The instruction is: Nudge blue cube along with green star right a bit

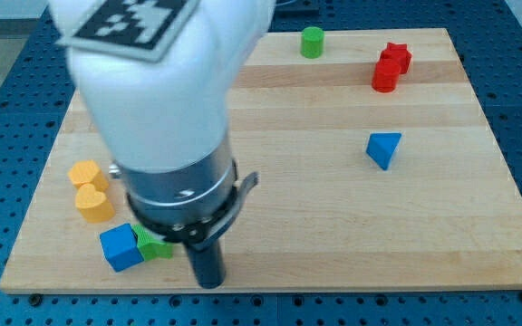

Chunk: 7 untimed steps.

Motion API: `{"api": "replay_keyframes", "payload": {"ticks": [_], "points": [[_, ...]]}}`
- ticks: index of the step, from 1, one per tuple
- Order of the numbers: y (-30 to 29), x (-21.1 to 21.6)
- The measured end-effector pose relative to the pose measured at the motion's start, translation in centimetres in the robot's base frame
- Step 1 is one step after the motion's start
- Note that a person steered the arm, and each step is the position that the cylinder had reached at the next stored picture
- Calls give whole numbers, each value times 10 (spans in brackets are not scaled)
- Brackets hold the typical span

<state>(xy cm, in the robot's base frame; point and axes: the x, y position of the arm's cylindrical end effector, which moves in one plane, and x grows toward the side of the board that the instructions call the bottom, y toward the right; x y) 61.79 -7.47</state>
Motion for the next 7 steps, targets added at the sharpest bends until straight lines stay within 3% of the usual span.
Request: {"api": "replay_keyframes", "payload": {"ticks": [3, 7], "points": [[-144, -2], [-103, -34]]}}
